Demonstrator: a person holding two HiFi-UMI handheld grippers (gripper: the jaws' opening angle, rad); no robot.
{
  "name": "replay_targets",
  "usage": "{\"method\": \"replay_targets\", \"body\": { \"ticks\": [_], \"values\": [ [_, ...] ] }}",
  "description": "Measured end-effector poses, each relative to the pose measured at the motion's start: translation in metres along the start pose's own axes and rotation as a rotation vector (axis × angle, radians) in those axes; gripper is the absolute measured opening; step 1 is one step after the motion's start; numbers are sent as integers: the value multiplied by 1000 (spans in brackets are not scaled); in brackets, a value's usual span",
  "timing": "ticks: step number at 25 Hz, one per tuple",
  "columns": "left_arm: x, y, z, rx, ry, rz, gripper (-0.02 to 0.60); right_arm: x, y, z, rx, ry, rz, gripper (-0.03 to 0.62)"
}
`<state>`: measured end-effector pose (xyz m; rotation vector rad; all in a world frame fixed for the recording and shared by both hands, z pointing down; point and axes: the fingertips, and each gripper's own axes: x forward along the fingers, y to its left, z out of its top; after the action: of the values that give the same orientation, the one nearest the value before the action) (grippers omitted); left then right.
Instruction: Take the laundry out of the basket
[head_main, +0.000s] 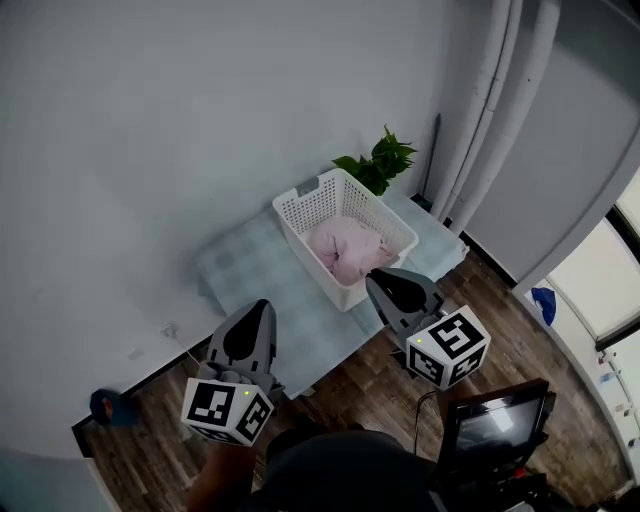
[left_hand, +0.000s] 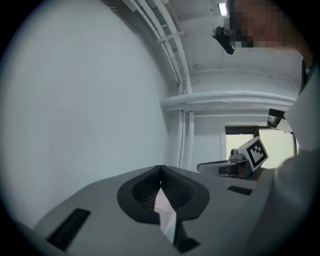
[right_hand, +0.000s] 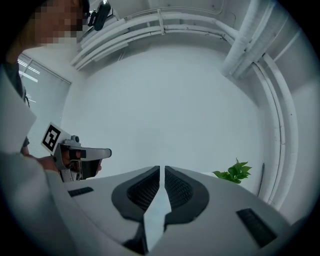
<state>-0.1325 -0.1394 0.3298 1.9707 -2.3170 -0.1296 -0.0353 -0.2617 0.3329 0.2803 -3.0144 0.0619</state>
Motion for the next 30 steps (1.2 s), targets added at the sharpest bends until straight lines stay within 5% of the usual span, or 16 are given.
{"method": "replay_targets", "body": {
  "ticks": [13, 24, 30],
  "values": [
    [30, 58, -5, -30, -10, 60, 9, 69, -45, 6, -16, 40, -20, 48],
    [92, 71, -22, -45, 51, 189, 9, 135, -102, -31, -44, 193, 129, 187],
    [112, 96, -53, -75, 118, 284, 9, 171, -135, -77, -34, 331, 142, 342]
  ]
}}
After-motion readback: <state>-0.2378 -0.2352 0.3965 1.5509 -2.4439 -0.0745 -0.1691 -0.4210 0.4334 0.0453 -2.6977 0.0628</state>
